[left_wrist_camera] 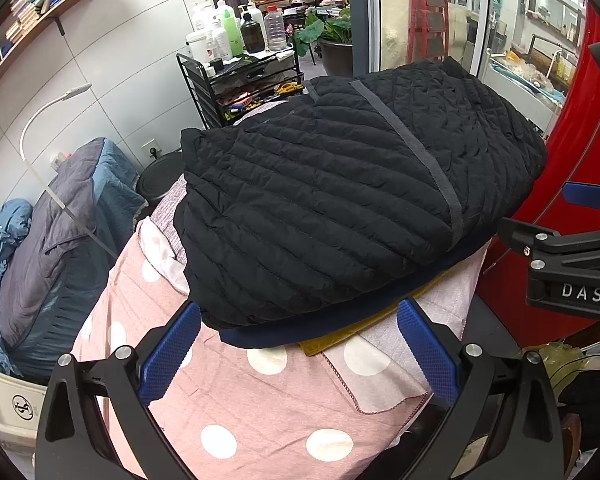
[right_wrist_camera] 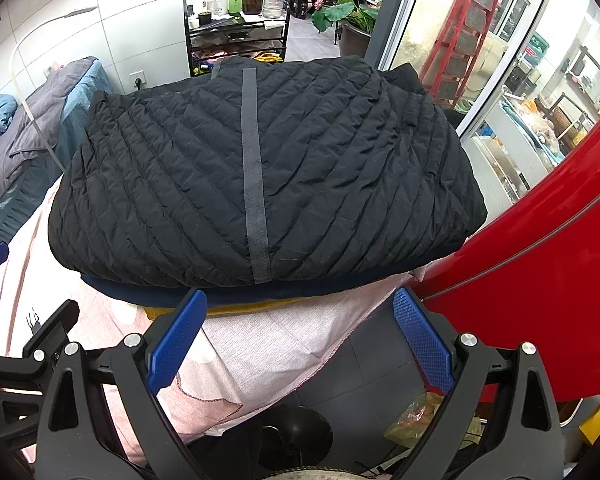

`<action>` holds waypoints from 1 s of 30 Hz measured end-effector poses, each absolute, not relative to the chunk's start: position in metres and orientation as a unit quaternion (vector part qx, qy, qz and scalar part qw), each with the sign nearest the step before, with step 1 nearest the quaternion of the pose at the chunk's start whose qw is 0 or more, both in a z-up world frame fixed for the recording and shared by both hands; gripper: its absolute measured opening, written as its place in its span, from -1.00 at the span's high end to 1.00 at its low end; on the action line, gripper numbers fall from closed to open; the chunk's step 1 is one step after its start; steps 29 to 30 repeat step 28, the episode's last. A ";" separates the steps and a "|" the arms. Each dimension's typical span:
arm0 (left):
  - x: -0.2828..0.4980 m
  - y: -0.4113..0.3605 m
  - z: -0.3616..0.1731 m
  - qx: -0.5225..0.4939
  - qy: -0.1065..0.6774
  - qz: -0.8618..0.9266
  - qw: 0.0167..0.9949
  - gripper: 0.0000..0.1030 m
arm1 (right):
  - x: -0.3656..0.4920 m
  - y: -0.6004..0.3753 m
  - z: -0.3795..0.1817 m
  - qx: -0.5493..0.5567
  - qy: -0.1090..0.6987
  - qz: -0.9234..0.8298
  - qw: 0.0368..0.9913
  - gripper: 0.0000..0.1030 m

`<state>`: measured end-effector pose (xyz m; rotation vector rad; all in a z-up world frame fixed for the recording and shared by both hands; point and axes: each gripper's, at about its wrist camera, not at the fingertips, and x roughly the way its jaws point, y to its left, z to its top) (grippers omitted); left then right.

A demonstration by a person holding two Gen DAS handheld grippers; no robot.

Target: Fold large clothes

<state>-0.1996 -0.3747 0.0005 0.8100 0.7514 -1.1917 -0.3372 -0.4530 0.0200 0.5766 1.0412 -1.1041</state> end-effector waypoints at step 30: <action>-0.197 -0.372 -0.002 0.366 0.344 -0.526 0.686 -0.88 | -0.326 -0.463 0.012 0.252 0.474 -0.480 0.694 -0.81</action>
